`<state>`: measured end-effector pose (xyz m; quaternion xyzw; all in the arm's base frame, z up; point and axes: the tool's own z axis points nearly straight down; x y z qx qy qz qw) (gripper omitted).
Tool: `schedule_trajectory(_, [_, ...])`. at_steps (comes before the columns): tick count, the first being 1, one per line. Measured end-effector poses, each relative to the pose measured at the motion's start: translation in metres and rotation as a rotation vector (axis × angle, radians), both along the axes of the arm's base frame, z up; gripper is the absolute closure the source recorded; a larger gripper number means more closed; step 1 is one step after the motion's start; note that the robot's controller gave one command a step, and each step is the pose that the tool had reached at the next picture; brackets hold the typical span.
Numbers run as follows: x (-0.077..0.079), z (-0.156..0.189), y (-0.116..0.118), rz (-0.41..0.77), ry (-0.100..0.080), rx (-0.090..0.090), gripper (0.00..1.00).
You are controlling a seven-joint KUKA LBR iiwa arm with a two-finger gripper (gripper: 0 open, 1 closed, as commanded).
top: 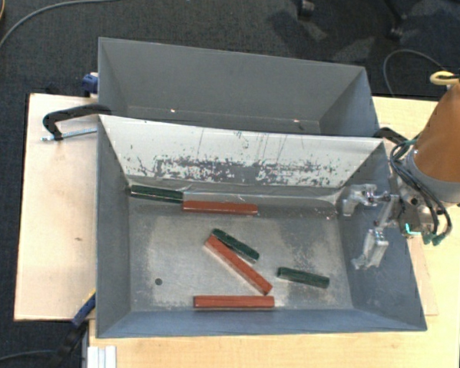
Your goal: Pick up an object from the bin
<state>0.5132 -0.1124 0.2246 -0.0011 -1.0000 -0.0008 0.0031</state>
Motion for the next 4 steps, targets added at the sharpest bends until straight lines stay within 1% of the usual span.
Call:
schedule_trajectory(1, [-0.016,-0.158,0.061,-0.157,0.002,0.001,0.0])
schedule_trajectory(2, [-0.004,-0.122,0.067,-0.178,-0.015,-0.001,0.0])
schedule_trajectory(3, [-0.013,-0.116,0.052,-0.299,-0.009,-0.002,0.0])
schedule_trajectory(4, [-0.023,-0.156,0.064,-0.406,-0.002,-0.001,0.0])
